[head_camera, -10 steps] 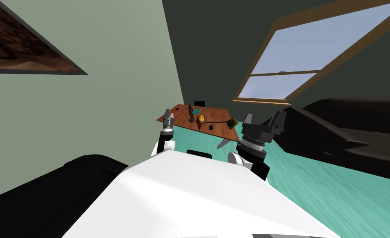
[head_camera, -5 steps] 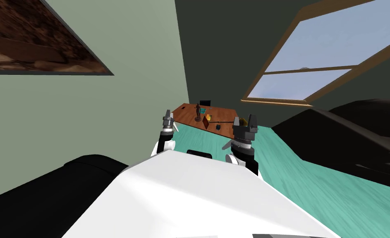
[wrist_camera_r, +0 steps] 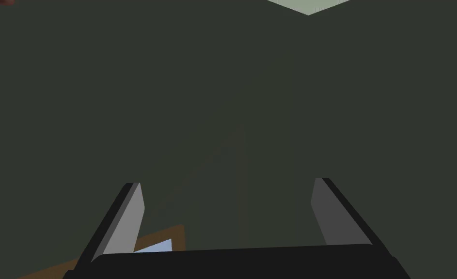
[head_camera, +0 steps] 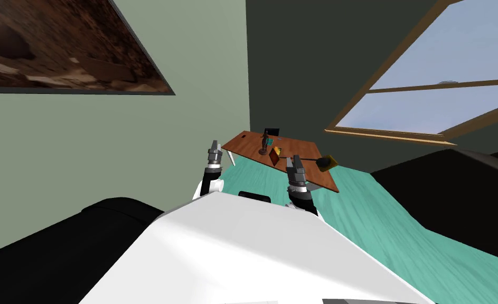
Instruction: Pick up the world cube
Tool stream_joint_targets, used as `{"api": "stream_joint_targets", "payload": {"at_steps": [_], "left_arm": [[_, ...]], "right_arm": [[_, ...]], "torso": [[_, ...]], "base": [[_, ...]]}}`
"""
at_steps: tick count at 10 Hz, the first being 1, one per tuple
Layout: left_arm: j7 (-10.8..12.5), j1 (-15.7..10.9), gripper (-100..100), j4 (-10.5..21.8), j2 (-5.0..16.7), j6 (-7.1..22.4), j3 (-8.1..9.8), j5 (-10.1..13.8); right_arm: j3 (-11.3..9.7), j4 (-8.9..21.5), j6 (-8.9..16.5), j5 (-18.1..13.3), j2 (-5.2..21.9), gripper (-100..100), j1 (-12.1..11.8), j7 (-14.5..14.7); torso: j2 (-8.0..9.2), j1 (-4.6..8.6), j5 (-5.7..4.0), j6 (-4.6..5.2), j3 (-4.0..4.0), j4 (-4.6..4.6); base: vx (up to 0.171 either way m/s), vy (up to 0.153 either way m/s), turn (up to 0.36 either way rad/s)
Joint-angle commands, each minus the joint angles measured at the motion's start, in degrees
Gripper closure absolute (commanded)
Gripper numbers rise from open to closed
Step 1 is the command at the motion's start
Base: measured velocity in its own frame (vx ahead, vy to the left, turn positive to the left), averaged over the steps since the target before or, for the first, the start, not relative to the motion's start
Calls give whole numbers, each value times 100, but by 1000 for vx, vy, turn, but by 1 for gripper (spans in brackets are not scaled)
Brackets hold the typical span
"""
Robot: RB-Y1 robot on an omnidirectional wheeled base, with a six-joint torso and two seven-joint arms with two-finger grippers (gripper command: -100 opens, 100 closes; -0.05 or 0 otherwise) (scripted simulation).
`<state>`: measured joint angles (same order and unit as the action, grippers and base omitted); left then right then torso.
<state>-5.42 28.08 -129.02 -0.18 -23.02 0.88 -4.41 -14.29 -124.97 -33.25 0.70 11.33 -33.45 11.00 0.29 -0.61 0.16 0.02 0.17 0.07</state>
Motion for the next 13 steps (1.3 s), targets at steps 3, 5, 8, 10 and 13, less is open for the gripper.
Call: {"api": "stream_joint_targets", "payload": {"at_steps": [3,5,8,10,13], "left_arm": [[0,0,0,0,1,0,0,0],[0,1,0,0,1,0,1,0],[0,1,0,0,1,0,1,0],[0,1,0,0,1,0,1,0],[0,0,0,0,1,0,1,0]], "right_arm": [[-304,513,-7,-118,365,-100,-50,367],[-451,827,-11,-165,550,-100,-111,549],[-742,1351,-17,-245,937,-100,-241,941],[-886,1578,-19,-277,1139,-100,-309,1148],[-1027,1929,-19,-304,1348,-100,-379,1363]], "torso": [[-1,20,-4,-1,-1,0],[-10,32,-7,1,-6,-2],[-15,17,-3,1,-8,-3],[-17,36,-7,1,-10,-4],[-25,35,-8,-3,-14,-5]], "base": [[-36,130,189],[-1,108,154],[11,141,264],[34,88,192],[45,82,208]]}}
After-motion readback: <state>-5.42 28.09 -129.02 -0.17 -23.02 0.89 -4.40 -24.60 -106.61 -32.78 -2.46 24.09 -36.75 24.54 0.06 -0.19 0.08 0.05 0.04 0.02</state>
